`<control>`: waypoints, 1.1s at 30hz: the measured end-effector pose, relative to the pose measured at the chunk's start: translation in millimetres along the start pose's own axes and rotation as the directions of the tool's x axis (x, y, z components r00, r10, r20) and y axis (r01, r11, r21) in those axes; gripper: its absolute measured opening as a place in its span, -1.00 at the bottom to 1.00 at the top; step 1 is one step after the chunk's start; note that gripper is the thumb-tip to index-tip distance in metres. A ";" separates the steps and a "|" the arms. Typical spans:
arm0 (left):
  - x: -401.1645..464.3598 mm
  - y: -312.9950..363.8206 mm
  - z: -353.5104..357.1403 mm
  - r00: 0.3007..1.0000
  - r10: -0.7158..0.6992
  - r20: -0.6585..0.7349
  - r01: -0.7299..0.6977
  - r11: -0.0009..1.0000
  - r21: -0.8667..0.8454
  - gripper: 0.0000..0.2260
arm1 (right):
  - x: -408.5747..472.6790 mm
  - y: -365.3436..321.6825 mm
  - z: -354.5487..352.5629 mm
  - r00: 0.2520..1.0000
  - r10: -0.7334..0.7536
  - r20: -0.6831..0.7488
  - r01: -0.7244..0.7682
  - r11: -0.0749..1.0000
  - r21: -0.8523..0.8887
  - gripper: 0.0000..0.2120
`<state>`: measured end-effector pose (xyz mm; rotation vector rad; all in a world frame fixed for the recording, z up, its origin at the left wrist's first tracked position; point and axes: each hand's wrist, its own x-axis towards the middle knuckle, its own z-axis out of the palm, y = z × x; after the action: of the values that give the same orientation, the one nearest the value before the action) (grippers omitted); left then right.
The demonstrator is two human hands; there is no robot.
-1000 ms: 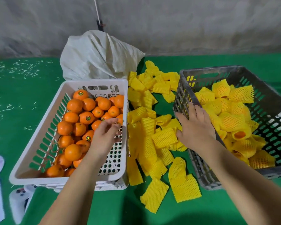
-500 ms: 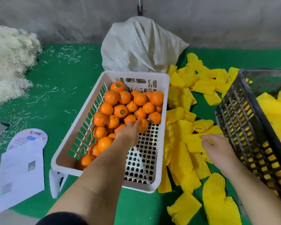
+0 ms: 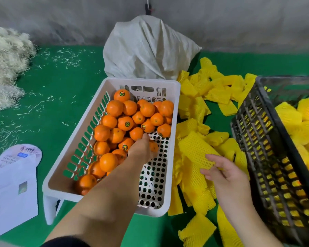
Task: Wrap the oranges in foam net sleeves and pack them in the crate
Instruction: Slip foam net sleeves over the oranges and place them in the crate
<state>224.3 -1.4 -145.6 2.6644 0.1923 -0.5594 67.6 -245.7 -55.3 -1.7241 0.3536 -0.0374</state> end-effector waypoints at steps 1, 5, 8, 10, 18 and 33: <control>-4.0 4.0 -8.7 1.000 -0.005 0.014 0.008 0.989 -0.150 -0.41 | -1.4 0.9 0.2 1.000 -0.012 0.009 0.012 1.000 0.002 -0.56; -39.1 33.1 -54.4 0.985 -0.008 -0.173 -0.094 0.812 -0.575 -0.36 | -3.8 4.1 -8.8 1.000 -0.007 -0.021 0.007 0.999 0.043 -0.57; -97.8 64.6 -66.2 0.956 0.025 -0.294 -0.258 0.552 -0.793 -0.47 | -6.5 0.9 -13.4 0.995 -0.025 -0.096 0.027 1.000 0.015 -0.75; -141.3 80.5 -53.7 0.961 0.134 -0.241 -0.275 0.411 -0.869 -0.51 | -7.1 -3.2 -16.7 0.979 -0.115 -0.166 0.090 0.984 -0.153 -0.92; -195.6 67.1 -25.3 0.752 0.638 0.168 -0.128 0.392 -0.911 -0.26 | -9.3 -17.2 -20.1 0.969 -0.193 -0.156 0.159 0.966 -0.206 -0.90; -199.0 82.9 -11.1 0.861 0.503 -0.073 -0.304 0.396 -0.866 -0.45 | -30.8 -25.1 -38.0 0.998 -0.036 0.049 0.031 0.996 0.087 -0.87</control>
<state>64.9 -81.7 -24.3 1.5354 -0.2166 -0.3989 35.2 -270.7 -18.6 -1.6428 0.2815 -0.0326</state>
